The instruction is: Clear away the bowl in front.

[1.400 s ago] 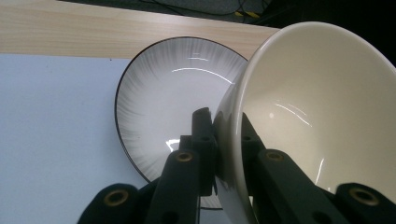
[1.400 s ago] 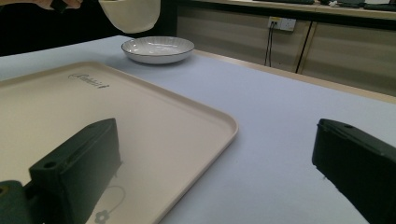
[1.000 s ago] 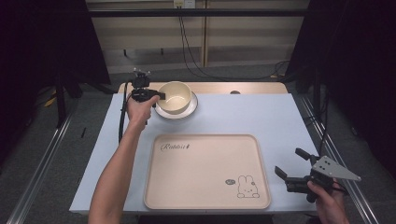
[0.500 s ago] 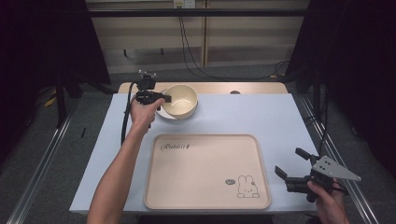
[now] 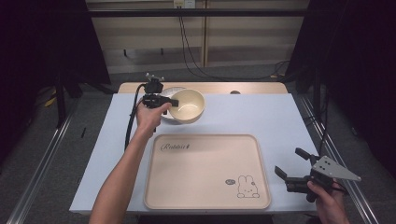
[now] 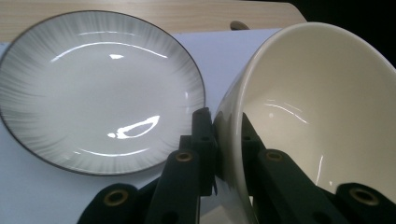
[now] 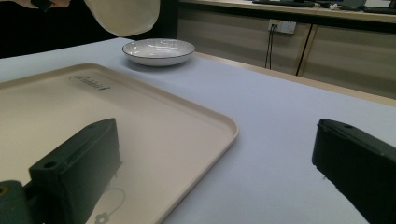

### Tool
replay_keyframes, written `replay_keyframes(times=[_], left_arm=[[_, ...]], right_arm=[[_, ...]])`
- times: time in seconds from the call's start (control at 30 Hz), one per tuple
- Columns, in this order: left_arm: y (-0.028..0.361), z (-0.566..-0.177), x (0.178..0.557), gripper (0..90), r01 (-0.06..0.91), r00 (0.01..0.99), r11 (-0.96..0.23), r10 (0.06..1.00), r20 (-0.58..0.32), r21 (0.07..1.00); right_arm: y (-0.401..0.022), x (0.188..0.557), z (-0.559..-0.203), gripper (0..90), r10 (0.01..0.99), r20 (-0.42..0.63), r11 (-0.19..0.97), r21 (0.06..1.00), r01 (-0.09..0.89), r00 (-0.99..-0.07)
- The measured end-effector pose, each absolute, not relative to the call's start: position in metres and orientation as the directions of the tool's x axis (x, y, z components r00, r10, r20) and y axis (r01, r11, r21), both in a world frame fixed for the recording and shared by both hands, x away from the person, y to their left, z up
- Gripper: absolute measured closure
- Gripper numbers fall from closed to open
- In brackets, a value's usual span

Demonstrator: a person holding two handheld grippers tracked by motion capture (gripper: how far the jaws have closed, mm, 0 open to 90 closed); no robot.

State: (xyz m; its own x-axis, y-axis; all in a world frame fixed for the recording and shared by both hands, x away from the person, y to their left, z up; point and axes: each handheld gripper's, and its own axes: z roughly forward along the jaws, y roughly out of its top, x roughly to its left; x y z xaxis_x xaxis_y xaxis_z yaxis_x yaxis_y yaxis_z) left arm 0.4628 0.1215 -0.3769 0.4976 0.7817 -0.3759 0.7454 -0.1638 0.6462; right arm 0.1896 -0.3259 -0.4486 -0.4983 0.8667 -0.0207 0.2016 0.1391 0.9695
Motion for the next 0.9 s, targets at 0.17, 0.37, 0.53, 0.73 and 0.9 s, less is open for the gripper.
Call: replay_keyframes(times=[0.17,0.37,0.53,0.73,0.9], left_arm=[[0.112,-0.377,0.458,83.3,0.740,0.524,-0.193,0.767,-0.371,0.644],[0.101,-0.378,0.451,83.3,0.738,0.539,-0.211,0.755,-0.372,0.641],[0.092,-0.379,0.448,83.3,0.734,0.553,-0.223,0.745,-0.373,0.642],[0.083,-0.384,0.445,83.3,0.732,0.571,-0.248,0.732,-0.372,0.635],[0.074,-0.386,0.443,83.3,0.729,0.583,-0.264,0.723,-0.371,0.632]], right_arm=[[-0.326,0.190,-0.449,0.8,0.867,-0.022,0.141,0.969,0.203,-0.498],[-0.326,0.190,-0.449,0.8,0.865,-0.021,0.139,0.970,0.199,-0.501],[-0.326,0.190,-0.448,0.7,0.867,-0.028,0.143,0.970,0.195,-0.497],[-0.327,0.190,-0.448,0.7,0.865,-0.028,0.145,0.970,0.196,-0.501],[-0.327,0.190,-0.448,0.7,0.865,-0.025,0.143,0.970,0.198,-0.502]])
